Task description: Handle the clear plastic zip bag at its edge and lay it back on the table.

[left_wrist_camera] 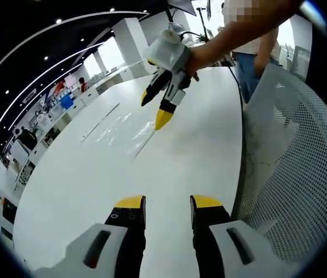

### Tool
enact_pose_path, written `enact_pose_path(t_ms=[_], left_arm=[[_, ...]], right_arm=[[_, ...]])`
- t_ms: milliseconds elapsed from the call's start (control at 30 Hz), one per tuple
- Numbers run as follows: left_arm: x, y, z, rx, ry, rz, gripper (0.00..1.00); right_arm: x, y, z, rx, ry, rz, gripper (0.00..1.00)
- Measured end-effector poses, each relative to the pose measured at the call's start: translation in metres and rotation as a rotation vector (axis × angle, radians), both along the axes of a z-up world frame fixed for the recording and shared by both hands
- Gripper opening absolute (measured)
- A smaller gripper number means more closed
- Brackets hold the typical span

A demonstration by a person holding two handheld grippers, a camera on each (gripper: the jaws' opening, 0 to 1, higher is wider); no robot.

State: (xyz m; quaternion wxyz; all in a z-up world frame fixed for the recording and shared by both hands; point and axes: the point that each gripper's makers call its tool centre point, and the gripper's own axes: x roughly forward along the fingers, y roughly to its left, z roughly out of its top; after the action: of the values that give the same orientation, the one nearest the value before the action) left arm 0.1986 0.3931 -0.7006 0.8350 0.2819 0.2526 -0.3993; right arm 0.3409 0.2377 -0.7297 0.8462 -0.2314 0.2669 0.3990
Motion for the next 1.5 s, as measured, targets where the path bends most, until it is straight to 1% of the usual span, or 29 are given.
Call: enact_pose_path(t_ms=[200,267,333,400,500,600,767,867,933,1067,1200,1367,1500], left_arm=[[0.003,0.002,0.002,-0.007,-0.003,0.012,0.29],[0.003,0.002,0.002,-0.007,-0.002,0.012,0.29],[0.003,0.002,0.001,-0.008,-0.001,0.013,0.29],[0.004,0.002,0.001,-0.010,0.000,0.015,0.29],[0.005,0.003,0.001,-0.015,0.002,0.023,0.31],[0.005,0.004,0.000,-0.021,0.010,0.037,0.33],[0.005,0.007,0.000,-0.034,0.016,0.060,0.36],[0.007,0.009,0.001,-0.055,0.022,0.086,0.38],[0.007,0.010,0.001,-0.072,0.031,0.104,0.41],[0.006,0.012,0.002,-0.083,0.043,0.138,0.53],[0.004,0.013,0.003,-0.101,0.045,0.156,0.57],[0.001,0.018,0.005,-0.144,0.058,0.200,0.63],[0.000,0.021,0.008,-0.162,0.055,0.215,0.64]], right_arm=[[-0.004,0.002,0.015,0.090,0.008,-0.039,0.79],[-0.006,0.003,0.020,0.103,0.002,-0.045,0.82],[-0.007,0.003,0.023,0.114,-0.008,-0.047,0.84],[-0.005,0.001,0.022,0.119,-0.014,-0.054,0.86],[-0.007,0.001,0.031,0.152,-0.016,-0.072,0.87],[-0.008,0.000,0.033,0.169,-0.023,-0.082,0.89],[-0.019,-0.005,0.042,0.207,-0.038,-0.115,0.92],[-0.031,-0.003,0.047,0.225,-0.048,-0.128,0.94],[-0.035,-0.005,0.048,0.234,-0.057,-0.135,0.96],[-0.048,-0.005,0.053,0.251,-0.056,-0.141,0.96],[-0.062,-0.004,0.059,0.256,-0.071,-0.142,0.96],[-0.073,-0.008,0.059,0.281,-0.063,-0.158,0.98],[-0.082,-0.007,0.060,0.293,-0.060,-0.164,0.99]])
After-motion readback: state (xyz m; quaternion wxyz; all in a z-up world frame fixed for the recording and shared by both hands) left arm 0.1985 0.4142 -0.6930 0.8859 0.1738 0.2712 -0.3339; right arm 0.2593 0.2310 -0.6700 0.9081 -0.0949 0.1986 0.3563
